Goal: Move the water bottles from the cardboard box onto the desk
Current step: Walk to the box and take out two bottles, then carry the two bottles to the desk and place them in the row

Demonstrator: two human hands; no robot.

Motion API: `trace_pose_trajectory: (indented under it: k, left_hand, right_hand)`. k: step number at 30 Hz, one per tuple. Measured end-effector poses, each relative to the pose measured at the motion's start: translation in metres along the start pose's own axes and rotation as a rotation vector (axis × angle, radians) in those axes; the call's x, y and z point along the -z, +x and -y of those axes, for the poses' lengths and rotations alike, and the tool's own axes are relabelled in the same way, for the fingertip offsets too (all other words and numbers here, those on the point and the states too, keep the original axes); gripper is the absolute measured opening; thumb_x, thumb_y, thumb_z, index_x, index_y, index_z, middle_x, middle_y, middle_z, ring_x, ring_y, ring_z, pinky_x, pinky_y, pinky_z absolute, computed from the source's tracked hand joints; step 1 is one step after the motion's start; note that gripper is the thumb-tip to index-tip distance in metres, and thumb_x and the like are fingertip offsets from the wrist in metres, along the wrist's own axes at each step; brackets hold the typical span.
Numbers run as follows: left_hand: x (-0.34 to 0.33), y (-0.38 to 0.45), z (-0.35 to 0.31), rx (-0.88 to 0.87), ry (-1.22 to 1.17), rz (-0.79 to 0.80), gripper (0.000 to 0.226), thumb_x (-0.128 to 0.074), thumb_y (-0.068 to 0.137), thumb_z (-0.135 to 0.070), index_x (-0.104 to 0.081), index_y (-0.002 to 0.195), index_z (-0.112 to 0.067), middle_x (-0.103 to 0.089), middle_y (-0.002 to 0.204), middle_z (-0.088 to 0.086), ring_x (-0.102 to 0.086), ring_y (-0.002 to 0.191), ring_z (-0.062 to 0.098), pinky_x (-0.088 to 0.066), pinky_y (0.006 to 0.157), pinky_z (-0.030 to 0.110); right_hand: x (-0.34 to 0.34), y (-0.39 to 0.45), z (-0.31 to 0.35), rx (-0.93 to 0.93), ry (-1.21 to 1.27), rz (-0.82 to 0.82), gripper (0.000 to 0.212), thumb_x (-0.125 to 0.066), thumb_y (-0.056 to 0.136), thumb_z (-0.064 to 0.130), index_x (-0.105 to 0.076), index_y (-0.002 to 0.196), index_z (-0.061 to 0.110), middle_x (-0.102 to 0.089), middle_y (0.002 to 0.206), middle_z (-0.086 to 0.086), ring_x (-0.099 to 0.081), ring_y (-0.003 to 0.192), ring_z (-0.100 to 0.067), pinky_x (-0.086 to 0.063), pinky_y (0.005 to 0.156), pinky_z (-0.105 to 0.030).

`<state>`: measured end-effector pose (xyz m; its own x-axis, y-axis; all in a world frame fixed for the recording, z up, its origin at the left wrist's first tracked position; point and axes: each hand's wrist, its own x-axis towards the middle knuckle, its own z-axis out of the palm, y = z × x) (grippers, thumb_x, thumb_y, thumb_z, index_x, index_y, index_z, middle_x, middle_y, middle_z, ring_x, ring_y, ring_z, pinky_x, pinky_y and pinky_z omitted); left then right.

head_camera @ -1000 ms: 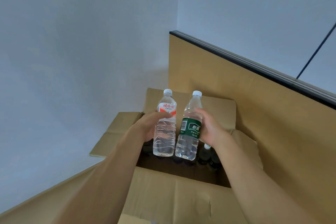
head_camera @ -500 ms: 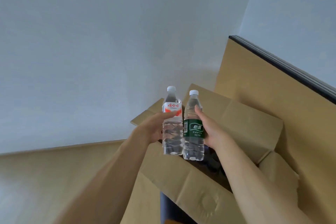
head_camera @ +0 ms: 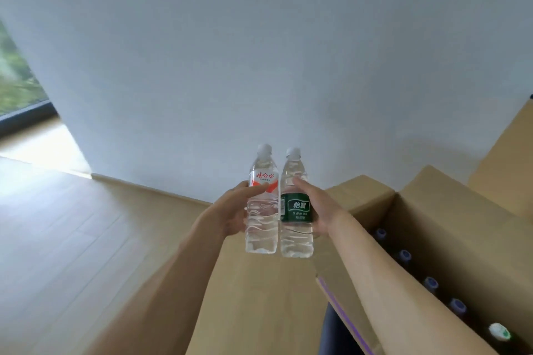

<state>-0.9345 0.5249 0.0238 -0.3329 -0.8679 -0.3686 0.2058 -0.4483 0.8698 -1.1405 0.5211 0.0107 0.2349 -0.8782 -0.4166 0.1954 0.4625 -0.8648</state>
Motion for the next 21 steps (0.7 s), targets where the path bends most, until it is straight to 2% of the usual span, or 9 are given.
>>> trace_pose_trajectory:
  k: [3,5,7,10,12,15,18,21]
  left_hand:
    - [0.056,-0.025,-0.012,-0.04,-0.036,-0.024,0.074,-0.086,0.075,-0.024,-0.055,0.139,-0.006,-0.063,0.132,0.024,-0.063,0.117,0.041,-0.046,0.106,0.058]
    - [0.095,-0.043,-0.017,-0.058,-0.046,-0.064,0.064,-0.079,0.084,-0.015,-0.052,0.141,-0.004,-0.059,0.137,0.027,-0.058,0.124,0.046,-0.04,0.111,0.062]
    - [0.134,-0.064,-0.019,-0.084,-0.073,-0.133,0.068,-0.078,0.078,-0.008,-0.051,0.14,-0.004,-0.064,0.128,0.025,-0.062,0.117,0.043,-0.043,0.109,0.06]
    - [0.187,-0.102,-0.023,-0.128,-0.107,-0.225,0.068,-0.08,0.069,-0.006,-0.056,0.133,-0.006,-0.07,0.115,0.02,-0.069,0.104,0.037,-0.055,0.094,0.051]
    - [0.221,-0.127,-0.023,-0.143,-0.156,-0.253,0.062,-0.08,0.075,-0.004,-0.057,0.133,-0.004,-0.068,0.119,0.023,-0.068,0.105,0.038,-0.057,0.09,0.05]
    - [0.27,-0.163,-0.019,-0.179,-0.223,-0.33,0.053,-0.076,0.084,-0.003,-0.056,0.133,-0.001,-0.064,0.128,0.027,-0.066,0.112,0.041,-0.053,0.098,0.054]
    - [0.308,-0.198,-0.013,-0.224,-0.279,-0.466,0.066,-0.081,0.08,-0.007,-0.048,0.138,-0.006,-0.062,0.132,0.026,-0.064,0.116,0.043,-0.051,0.099,0.06]
    - [0.336,-0.23,-0.009,-0.252,-0.341,-0.567,0.077,-0.086,0.072,-0.01,-0.045,0.138,-0.013,-0.064,0.13,0.022,-0.068,0.111,0.041,-0.058,0.085,0.053]
  right_hand:
    - [-0.062,0.024,-0.007,-0.012,-0.016,0.101,0.05,-0.065,0.094,0.033,-0.057,0.132,0.0,-0.066,0.111,-0.024,-0.065,0.102,-0.039,-0.047,0.104,-0.062]
    - [-0.105,0.039,-0.014,-0.019,-0.024,0.178,0.043,-0.063,0.096,0.026,-0.059,0.129,0.0,-0.07,0.105,-0.021,-0.069,0.094,-0.035,-0.054,0.097,-0.055]
    - [-0.148,0.053,-0.022,-0.034,-0.044,0.244,0.042,-0.063,0.096,0.025,-0.059,0.129,-0.001,-0.07,0.107,-0.022,-0.07,0.094,-0.035,-0.057,0.093,-0.051]
    - [-0.208,0.074,-0.035,-0.047,-0.107,0.339,0.047,-0.066,0.095,0.026,-0.058,0.132,-0.002,-0.067,0.122,-0.027,-0.067,0.107,-0.04,-0.052,0.101,-0.055]
    - [-0.248,0.085,-0.045,-0.045,-0.163,0.409,0.048,-0.067,0.095,0.027,-0.057,0.133,-0.001,-0.066,0.126,-0.027,-0.066,0.114,-0.041,-0.051,0.102,-0.056]
    - [-0.308,0.099,-0.063,-0.059,-0.205,0.488,0.052,-0.068,0.096,0.028,-0.053,0.138,0.002,-0.065,0.129,-0.025,-0.063,0.12,-0.042,-0.046,0.107,-0.059]
    - [-0.363,0.108,-0.081,-0.087,-0.226,0.586,0.048,-0.064,0.099,0.027,-0.052,0.141,0.008,-0.064,0.131,-0.023,-0.062,0.122,-0.04,-0.044,0.109,-0.058]
    - [-0.411,0.112,-0.097,-0.126,-0.259,0.651,0.044,-0.062,0.1,0.031,-0.055,0.139,0.01,-0.065,0.131,-0.022,-0.061,0.124,-0.04,-0.042,0.111,-0.058]
